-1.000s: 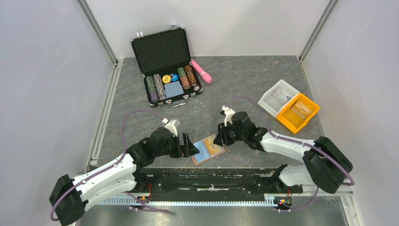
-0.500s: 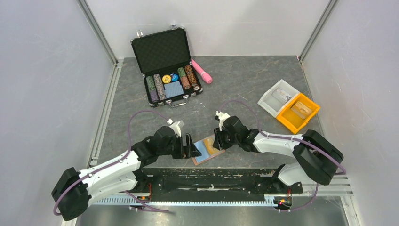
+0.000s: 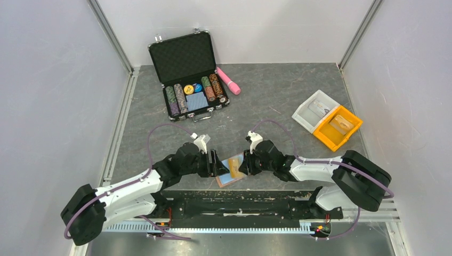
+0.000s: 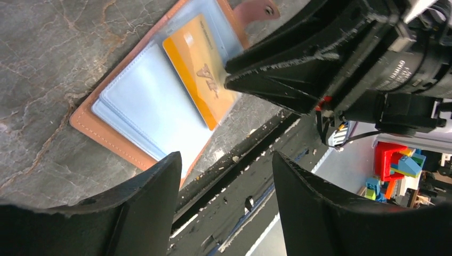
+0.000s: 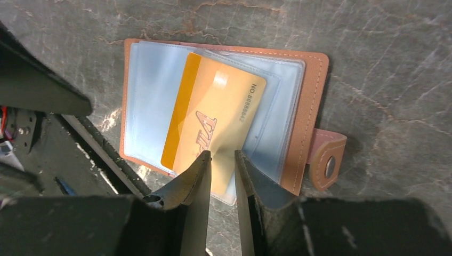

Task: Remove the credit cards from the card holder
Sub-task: Remove the credit card from the card holder.

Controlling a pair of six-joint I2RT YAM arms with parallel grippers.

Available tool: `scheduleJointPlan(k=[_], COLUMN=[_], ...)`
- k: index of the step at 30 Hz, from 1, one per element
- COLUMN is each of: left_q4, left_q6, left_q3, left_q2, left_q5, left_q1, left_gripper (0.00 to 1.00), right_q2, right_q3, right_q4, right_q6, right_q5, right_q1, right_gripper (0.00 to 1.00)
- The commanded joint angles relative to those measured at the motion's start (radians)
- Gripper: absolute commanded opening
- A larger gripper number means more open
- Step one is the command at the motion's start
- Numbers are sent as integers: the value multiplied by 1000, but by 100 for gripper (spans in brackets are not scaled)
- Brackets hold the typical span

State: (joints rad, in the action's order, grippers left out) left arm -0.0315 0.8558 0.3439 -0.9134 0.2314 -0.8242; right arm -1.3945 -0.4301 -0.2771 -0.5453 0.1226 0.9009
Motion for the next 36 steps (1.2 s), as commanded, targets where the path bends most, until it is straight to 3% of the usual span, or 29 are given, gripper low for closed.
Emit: scheduleJointPlan(k=[1,13,27,32,36], left_q4=[131,323,546,586,555], left_q6=[-12,13,92,116,134], left_q3=[-11,-12,-45,-51,-55], left_q2=[-57,-298,-465,-477,-447], left_q5=[-30,-40,33,61,55], left_q1=[-1,-1,-1,-1,-1], left_gripper=[68,49,36,23,3], right_q2=[1,15,24,33,43], right_q3=[37,63,110,114,106], right_q4=[6,-30,-80,-76,-16], right_q6=[-36,-36,-65,-70,-68], right_q5=[45,55,60,52,-21], right_q1=[22,22,23,21,19], right_gripper=[25,24,23,23,22])
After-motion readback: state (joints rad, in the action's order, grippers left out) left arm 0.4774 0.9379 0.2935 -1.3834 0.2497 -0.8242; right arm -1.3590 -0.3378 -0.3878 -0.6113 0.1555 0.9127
